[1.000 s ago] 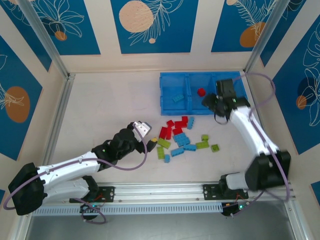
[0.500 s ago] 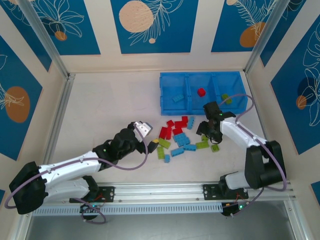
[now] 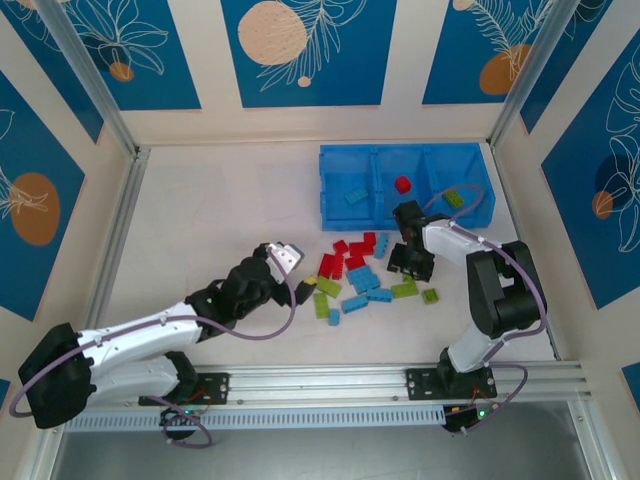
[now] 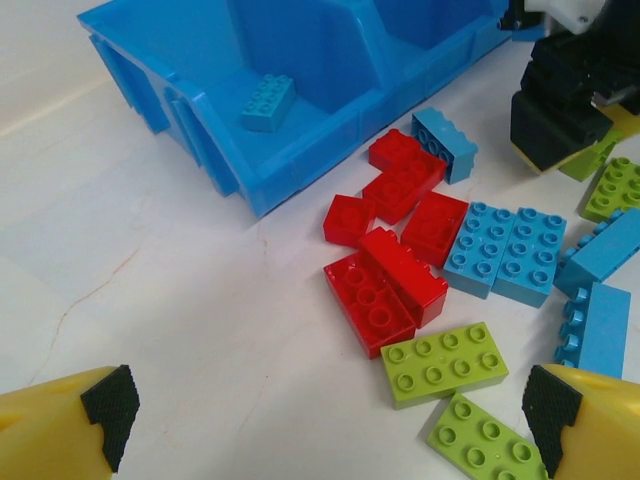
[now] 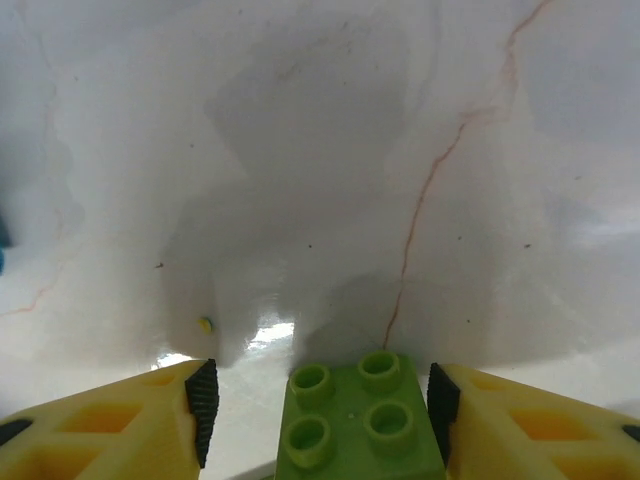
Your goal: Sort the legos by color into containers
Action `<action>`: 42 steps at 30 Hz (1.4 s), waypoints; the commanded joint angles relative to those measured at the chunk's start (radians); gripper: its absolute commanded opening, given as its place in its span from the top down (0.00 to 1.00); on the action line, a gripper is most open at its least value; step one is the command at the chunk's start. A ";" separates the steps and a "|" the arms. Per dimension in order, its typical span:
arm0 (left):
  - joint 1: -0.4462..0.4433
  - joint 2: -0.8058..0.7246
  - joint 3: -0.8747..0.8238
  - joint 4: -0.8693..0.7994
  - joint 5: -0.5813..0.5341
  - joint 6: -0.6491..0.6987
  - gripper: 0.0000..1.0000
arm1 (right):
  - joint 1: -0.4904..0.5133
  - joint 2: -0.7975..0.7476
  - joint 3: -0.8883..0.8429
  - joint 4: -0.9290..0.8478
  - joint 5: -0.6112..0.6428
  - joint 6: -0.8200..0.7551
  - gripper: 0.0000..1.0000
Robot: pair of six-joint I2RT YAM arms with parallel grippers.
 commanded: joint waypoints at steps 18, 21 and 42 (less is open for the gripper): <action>0.005 -0.045 -0.022 0.010 -0.064 0.008 0.00 | -0.106 -0.382 0.037 0.000 0.071 0.134 0.76; 0.004 -0.049 -0.025 0.012 -0.048 0.004 0.00 | -0.270 -0.333 0.125 0.062 0.036 0.125 0.76; 0.006 -0.130 -0.061 0.024 -0.121 0.008 0.00 | -0.420 0.120 0.630 -0.093 -0.083 0.142 0.41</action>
